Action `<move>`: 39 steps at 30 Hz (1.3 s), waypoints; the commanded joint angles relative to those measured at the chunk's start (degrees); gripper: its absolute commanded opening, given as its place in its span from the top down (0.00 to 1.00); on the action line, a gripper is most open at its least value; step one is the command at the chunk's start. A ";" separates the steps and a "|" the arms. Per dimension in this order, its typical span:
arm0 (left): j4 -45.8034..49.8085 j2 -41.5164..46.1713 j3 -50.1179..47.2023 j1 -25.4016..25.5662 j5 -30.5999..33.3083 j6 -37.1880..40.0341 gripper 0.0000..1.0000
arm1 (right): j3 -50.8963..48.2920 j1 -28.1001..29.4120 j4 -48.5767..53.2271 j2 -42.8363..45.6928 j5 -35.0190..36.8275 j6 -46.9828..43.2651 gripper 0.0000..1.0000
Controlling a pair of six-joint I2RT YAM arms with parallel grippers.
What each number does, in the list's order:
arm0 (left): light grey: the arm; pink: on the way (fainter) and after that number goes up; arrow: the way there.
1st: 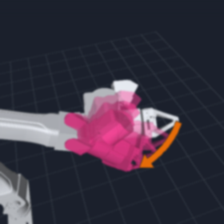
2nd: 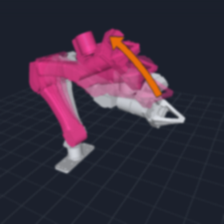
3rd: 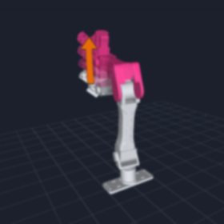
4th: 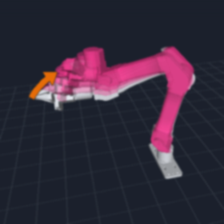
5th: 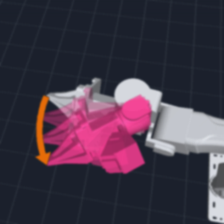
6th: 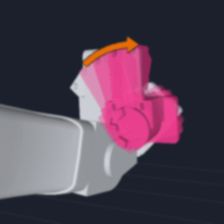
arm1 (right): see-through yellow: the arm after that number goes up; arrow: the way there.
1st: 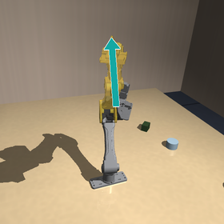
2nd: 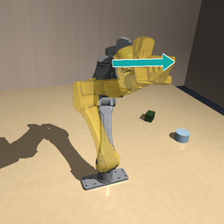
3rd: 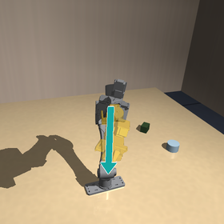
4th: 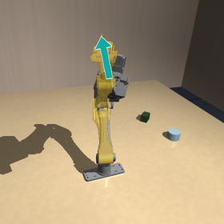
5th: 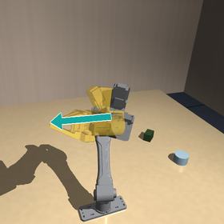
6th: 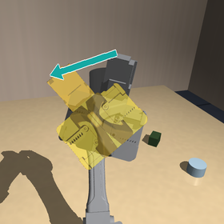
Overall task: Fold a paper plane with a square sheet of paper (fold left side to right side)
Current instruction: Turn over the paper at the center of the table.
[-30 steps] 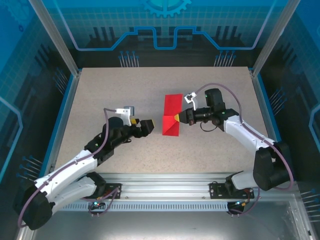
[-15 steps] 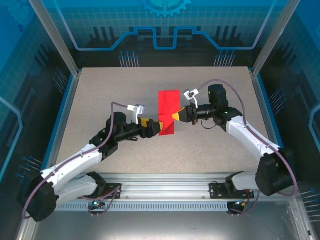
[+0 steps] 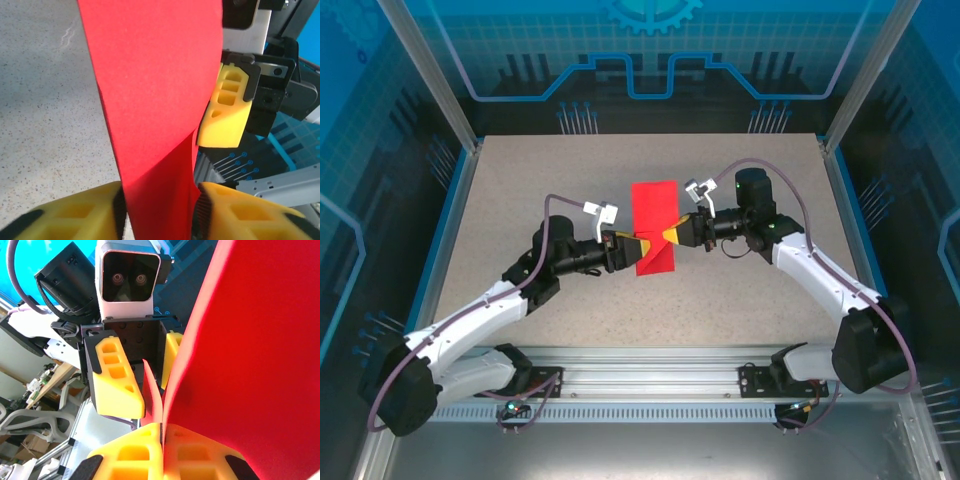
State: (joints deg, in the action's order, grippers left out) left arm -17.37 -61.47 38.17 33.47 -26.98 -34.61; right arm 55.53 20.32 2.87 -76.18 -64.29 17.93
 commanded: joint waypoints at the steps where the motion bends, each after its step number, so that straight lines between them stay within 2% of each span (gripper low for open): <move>1: 0.18 -0.32 1.86 -0.30 -1.71 1.24 0.64 | 1.42 0.58 -0.34 0.85 0.41 -0.53 1.00; 10: 3.11 -0.45 2.45 -0.25 -0.51 3.20 0.74 | 1.41 0.67 1.22 0.16 2.81 -1.22 0.99; 17: 7.99 -1.67 3.66 -0.30 3.08 5.70 0.89 | 1.86 0.60 4.56 -0.25 5.17 -2.59 0.93; 22: 10.93 -1.85 4.02 -0.24 6.92 6.90 0.93 | 1.91 0.40 7.07 0.40 7.94 -3.57 0.72; 23: 11.30 -1.85 4.01 -0.28 7.64 7.05 0.93 | 1.83 0.15 7.73 0.68 9.01 -3.74 0.63; 27: 16.74 -2.27 5.36 -0.08 13.05 8.84 0.93 | 1.18 -2.03 11.44 2.47 14.91 -4.16 0.53; 30: 26.71 -4.19 9.63 2.59 22.49 12.99 0.96 | 1.20 -4.56 18.12 4.42 27.51 -4.44 0.51; 34: 44.70 -12.62 20.33 11.38 45.47 17.02 0.98 | 1.30 -8.04 28.82 6.34 49.36 -1.15 0.47; 37: 60.72 -22.78 30.80 16.43 61.58 13.29 1.00 | -1.43 -11.85 31.40 8.73 55.86 2.65 0.46; 39: 72.33 -29.92 38.09 18.99 70.62 7.48 1.00 | -3.85 -13.52 31.58 11.40 58.26 4.34 0.45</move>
State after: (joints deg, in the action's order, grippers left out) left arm 32.10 -84.71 69.67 50.09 22.37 -22.61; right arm 54.24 8.84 28.29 -68.10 -16.64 18.44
